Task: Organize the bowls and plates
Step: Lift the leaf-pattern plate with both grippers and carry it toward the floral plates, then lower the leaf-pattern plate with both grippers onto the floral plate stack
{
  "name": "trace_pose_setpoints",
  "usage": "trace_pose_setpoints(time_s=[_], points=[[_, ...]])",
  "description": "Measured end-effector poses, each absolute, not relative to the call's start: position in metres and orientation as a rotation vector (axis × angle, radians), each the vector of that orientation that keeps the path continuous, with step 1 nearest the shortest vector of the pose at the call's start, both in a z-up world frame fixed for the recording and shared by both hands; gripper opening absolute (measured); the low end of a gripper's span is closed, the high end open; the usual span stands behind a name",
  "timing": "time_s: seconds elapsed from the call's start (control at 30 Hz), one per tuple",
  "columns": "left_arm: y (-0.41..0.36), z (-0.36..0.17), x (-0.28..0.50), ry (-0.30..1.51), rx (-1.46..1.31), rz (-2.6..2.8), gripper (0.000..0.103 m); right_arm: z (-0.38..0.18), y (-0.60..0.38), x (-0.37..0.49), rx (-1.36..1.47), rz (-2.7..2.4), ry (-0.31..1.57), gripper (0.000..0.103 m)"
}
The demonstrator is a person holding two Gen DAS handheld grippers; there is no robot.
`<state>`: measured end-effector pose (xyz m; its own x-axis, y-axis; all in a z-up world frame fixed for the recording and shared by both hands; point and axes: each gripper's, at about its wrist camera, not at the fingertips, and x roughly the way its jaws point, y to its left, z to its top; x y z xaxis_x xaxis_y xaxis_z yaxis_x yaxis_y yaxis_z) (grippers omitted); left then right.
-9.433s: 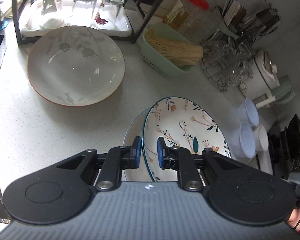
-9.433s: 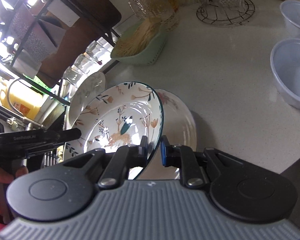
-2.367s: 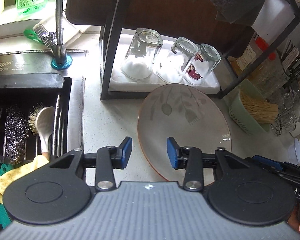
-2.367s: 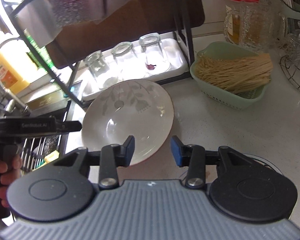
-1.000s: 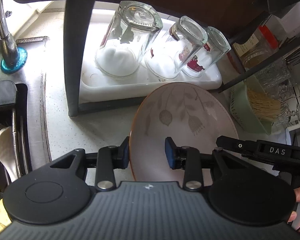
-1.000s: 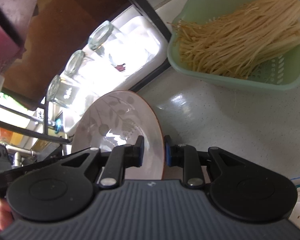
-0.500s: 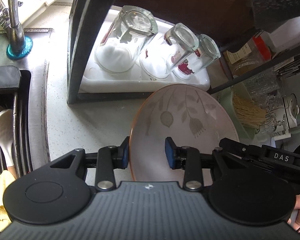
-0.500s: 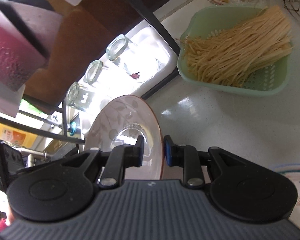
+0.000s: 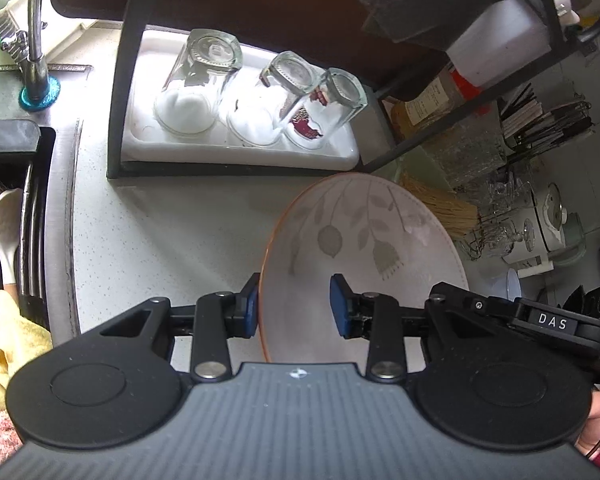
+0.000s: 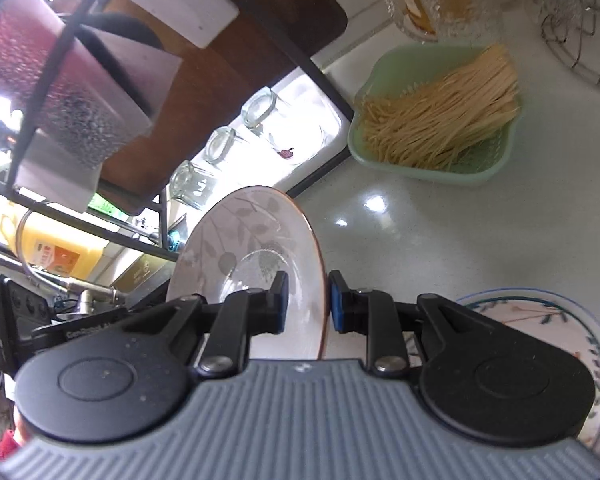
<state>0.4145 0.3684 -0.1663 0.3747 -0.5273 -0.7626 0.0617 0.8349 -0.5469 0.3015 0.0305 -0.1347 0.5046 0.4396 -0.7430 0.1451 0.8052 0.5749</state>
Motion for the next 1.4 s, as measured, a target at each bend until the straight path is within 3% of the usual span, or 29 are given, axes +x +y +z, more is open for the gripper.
trace_pose_setpoints(time_s=[0.57,1.4], points=[[0.298,-0.153,0.379,1.138,-0.382,-0.500,0.039,-0.118,-0.026,0.244,0.677,0.118,0.992,0.025],[0.216,-0.181,0.335,1.198,-0.152,-0.492,0.039,-0.173,-0.065,0.190,0.697,0.026,1.071,0.025]])
